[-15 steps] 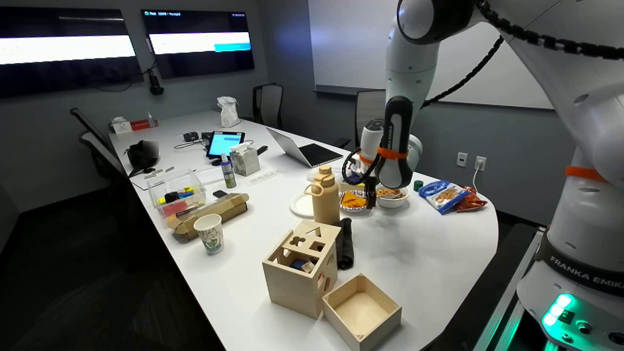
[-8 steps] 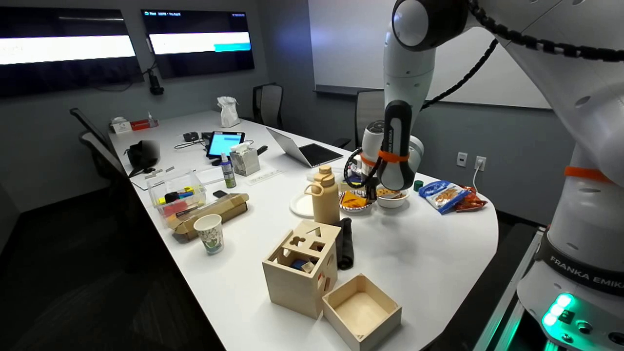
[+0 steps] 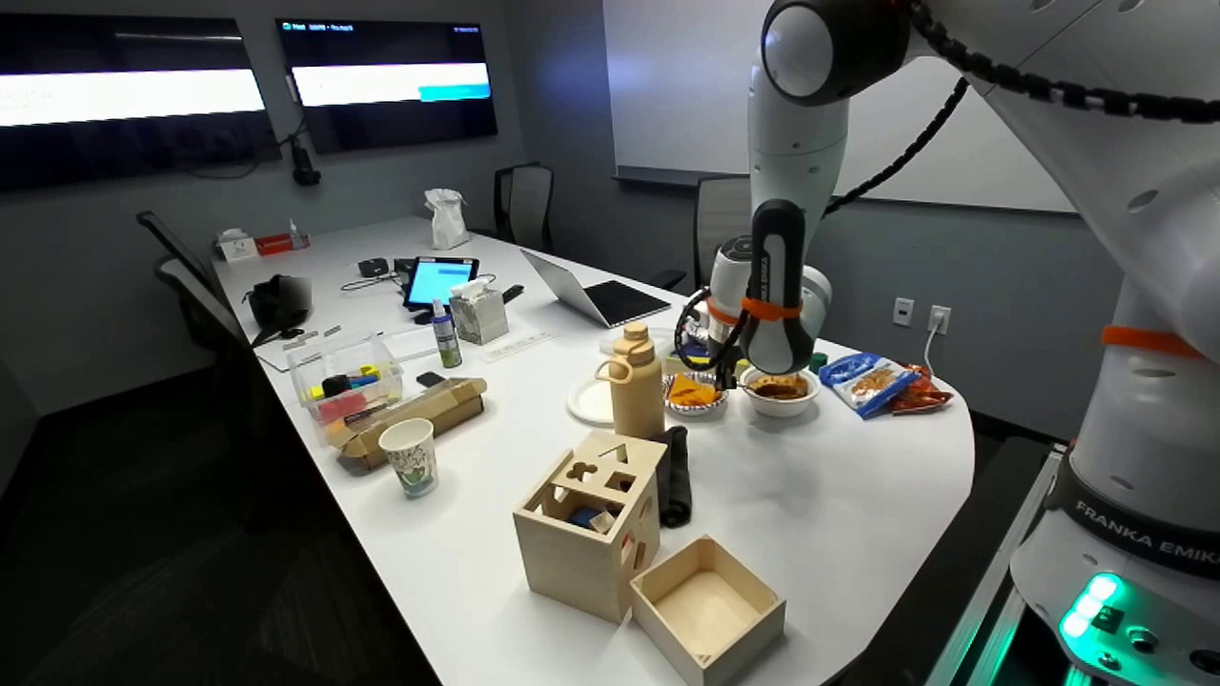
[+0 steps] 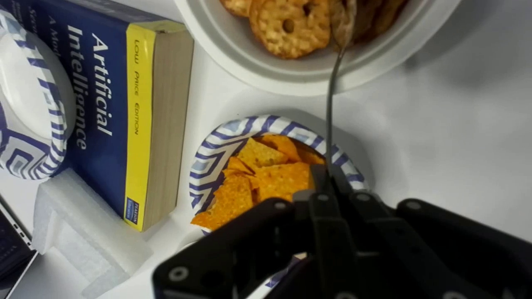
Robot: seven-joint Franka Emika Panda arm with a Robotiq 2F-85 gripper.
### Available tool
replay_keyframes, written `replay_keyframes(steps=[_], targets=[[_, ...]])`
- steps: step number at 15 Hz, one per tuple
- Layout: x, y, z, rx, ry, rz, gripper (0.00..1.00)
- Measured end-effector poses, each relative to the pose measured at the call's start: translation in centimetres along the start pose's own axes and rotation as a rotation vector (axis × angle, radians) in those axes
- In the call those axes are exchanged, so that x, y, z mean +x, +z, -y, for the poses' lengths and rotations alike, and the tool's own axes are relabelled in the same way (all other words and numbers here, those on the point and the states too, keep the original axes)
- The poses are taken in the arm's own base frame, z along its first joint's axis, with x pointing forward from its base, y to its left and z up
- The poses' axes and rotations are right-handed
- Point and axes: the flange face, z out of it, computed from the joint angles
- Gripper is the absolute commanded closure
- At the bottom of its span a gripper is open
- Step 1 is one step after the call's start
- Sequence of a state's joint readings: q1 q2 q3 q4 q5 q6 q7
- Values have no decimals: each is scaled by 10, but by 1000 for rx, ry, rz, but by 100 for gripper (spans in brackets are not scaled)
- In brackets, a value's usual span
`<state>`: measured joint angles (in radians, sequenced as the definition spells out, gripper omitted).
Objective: Stir the contents in the bowl
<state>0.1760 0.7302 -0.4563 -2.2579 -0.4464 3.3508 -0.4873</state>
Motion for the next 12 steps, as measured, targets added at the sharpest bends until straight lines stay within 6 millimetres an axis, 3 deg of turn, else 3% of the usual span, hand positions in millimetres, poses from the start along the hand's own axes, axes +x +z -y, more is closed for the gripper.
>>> replay_keyframes(steps=[7, 12], targets=[[-3, -8, 3, -31, 4, -34, 99], [-20, -18, 13, -26, 18, -98, 99]])
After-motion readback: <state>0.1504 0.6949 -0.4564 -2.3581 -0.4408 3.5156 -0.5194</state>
